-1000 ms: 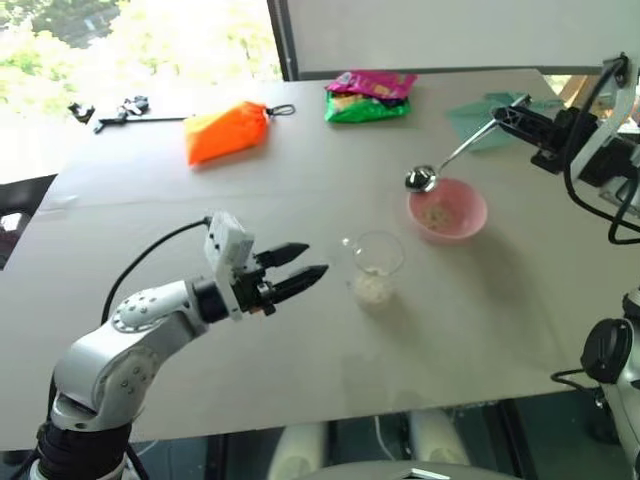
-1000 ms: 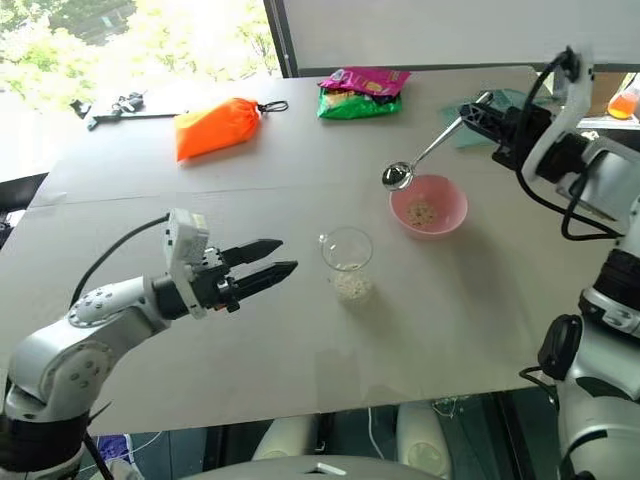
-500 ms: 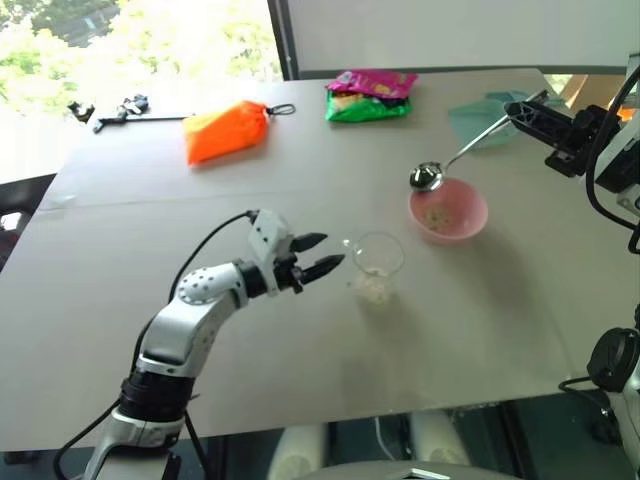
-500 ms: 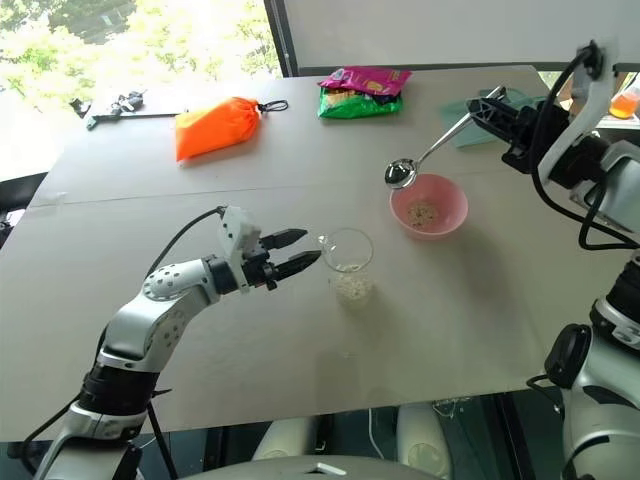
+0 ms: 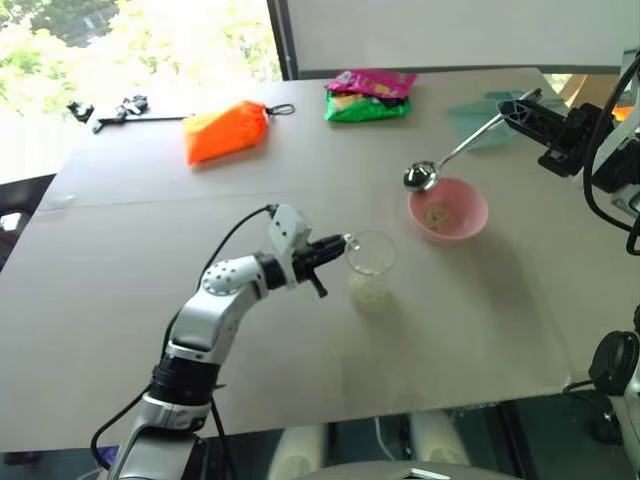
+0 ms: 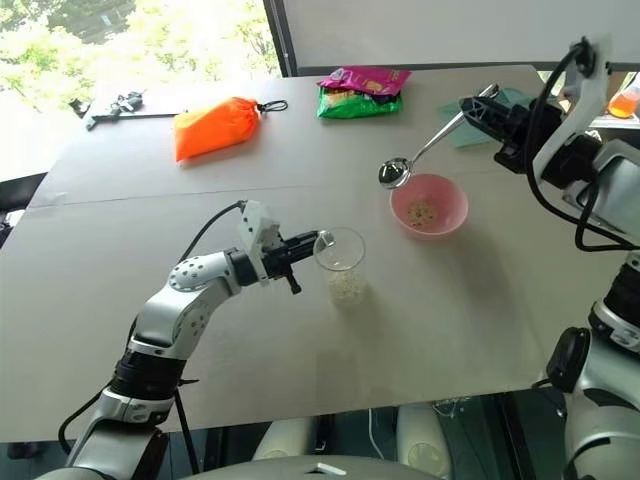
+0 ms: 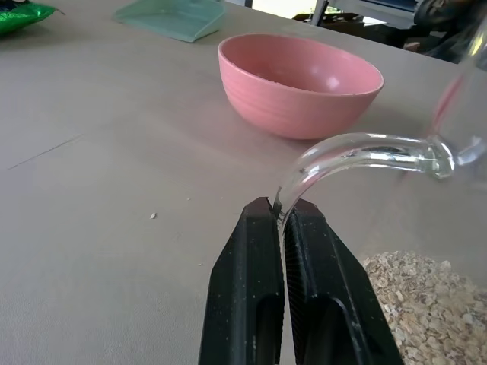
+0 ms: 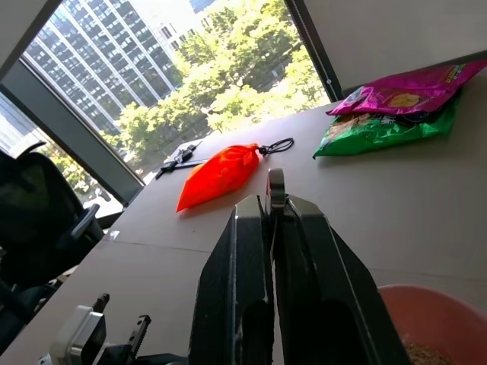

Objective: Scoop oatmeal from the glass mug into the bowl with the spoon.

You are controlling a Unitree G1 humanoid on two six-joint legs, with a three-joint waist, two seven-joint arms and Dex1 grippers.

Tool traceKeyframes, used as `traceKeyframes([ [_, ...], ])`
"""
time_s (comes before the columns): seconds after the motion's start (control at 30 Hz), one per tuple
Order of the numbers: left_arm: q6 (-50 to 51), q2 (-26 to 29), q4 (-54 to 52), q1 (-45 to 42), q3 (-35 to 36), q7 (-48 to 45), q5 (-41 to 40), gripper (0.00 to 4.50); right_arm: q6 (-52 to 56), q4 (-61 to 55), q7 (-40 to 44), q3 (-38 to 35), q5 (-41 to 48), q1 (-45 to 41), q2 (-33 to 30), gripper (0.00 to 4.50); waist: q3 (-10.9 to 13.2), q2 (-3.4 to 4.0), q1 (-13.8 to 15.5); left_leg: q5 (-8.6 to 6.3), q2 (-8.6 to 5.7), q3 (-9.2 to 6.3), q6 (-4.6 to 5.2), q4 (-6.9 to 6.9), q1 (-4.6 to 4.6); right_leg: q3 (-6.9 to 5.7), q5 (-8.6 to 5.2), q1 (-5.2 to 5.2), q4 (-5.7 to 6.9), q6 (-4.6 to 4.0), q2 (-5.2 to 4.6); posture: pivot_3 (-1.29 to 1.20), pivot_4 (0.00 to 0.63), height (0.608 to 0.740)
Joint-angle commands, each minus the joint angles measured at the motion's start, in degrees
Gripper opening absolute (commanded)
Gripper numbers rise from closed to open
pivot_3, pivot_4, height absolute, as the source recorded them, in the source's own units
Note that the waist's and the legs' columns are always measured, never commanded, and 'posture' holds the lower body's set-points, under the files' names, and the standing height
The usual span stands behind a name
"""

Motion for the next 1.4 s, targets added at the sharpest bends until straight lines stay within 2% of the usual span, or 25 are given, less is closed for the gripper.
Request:
traceKeyframes([
  [0.03,1.96,-1.05,-4.23,-0.13,2.83,3.1,-1.61,0.05,-1.9,-3.1,0.09,0.44,2.88,-0.14,-1.54,0.0,0.0,0.0,-0.01,0.0,0.0,0.0,0.0,0.0,0.0,0.0,0.0,0.0,0.0,0.0,0.0,0.0,0.15,0.74],
  [0.13,2.8,-1.7,-4.93,-1.1,6.06,7.6,-1.2,0.05,-2.75,-4.19,1.19,2.19,3.29,-0.55,-2.05,0.0,0.0,0.0,-0.08,0.0,0.0,-0.06,0.0,0.0,0.0,0.0,0.0,-0.01,0.0,0.0,0.0,0.0,0.15,0.74],
  [0.27,-1.33,0.46,-3.51,-2.81,8.89,11.29,3.46,0.05,-5.54,-3.59,1.94,5.09,2.46,-4.69,-0.8,0.0,0.01,0.0,-0.14,0.0,0.03,-0.05,0.0,0.0,0.0,0.0,0.0,-0.03,0.03,0.0,0.03,0.0,0.15,0.74],
  [0.57,-5.1,3.12,1.92,-7.17,11.05,14.02,8.27,0.05,-9.93,-0.73,11.75,14.9,-7.58,-12.18,2.46,0.0,0.01,-0.01,0.03,0.01,-0.01,-0.09,-0.02,0.01,-0.04,-0.03,0.0,-0.05,-0.08,0.0,0.01,0.0,0.15,0.74],
  [0.8,-4.93,2.61,0.48,-7.63,10.54,15.35,9.56,0.05,-15.16,-2.19,18.49,24.85,-20.97,-12.57,7.15,0.0,0.01,-0.01,-0.25,0.01,-0.01,-0.13,-0.03,-0.03,-0.07,-0.04,0.0,-0.1,-0.07,0.0,0.0,0.0,0.15,0.74],
  [0.97,-5.5,2.01,0.05,-8.05,10.55,15.33,9.77,0.05,-21.79,-3.0,23.96,34.02,-35.91,-12.77,6.23,0.0,0.01,-0.01,-0.15,0.01,-0.01,-0.15,-0.03,-0.03,-0.07,-0.05,0.0,-0.12,-0.08,0.0,0.0,0.0,0.15,0.74],
  [1.17,-6.94,1.5,0.88,-9.1,10.26,15.37,10.57,0.05,-26.92,-4.44,28.84,42.18,-46.9,-11.24,7.62,0.0,0.01,-0.01,-0.13,0.02,-0.02,-0.17,-0.04,-0.02,-0.07,-0.07,0.0,-0.12,-0.08,0.0,-0.01,0.0,0.15,0.74],
  [1.4,-8.44,1.4,1.52,-9.33,9.95,15.13,11.57,0.05,-23.54,-3.78,31.01,40.82,-46.31,-8.98,12.47,0.0,0.01,-0.01,-0.18,0.02,-0.02,-0.19,-0.05,-0.02,-0.07,-0.07,0.0,-0.13,-0.07,0.0,-0.01,0.0,0.15,0.74],
])
